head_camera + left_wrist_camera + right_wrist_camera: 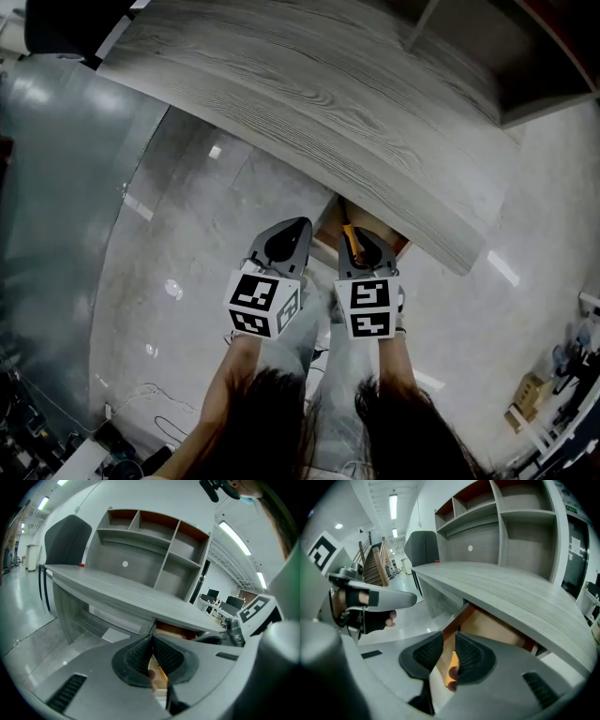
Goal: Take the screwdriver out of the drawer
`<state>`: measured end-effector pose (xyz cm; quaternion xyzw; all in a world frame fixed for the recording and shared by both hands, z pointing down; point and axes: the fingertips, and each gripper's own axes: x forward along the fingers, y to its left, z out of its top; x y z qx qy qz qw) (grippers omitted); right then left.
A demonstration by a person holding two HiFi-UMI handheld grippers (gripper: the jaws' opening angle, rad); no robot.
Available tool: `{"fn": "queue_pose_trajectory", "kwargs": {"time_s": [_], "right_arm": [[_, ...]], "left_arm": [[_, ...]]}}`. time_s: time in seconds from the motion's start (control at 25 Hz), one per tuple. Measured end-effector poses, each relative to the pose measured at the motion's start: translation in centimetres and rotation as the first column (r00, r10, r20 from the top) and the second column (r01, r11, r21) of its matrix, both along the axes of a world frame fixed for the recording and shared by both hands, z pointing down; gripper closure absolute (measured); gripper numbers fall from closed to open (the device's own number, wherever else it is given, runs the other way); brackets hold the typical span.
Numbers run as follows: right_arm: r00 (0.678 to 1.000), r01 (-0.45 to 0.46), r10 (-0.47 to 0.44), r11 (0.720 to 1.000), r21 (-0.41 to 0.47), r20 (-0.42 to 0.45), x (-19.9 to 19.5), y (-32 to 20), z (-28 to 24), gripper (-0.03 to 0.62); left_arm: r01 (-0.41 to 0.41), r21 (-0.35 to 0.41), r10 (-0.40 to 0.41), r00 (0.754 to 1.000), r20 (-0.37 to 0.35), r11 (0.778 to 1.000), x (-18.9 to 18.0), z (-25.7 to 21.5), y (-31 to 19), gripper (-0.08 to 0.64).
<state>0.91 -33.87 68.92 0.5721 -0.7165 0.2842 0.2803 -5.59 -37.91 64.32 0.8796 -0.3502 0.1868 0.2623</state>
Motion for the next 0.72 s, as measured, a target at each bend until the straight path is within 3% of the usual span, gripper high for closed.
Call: {"fn": "queue_pose_trajectory", "kwargs": {"time_s": [0.72], "right_arm": [[0.992, -0.121, 0.125, 0.972, -0.202, 0.004, 0.6, 0.3, 8.3, 0.479]], "left_arm": [[-0.048, -0.036, 0.049, 0.998, 0.027, 0.998, 0.8, 5.5, -0.3, 0.543]]}}
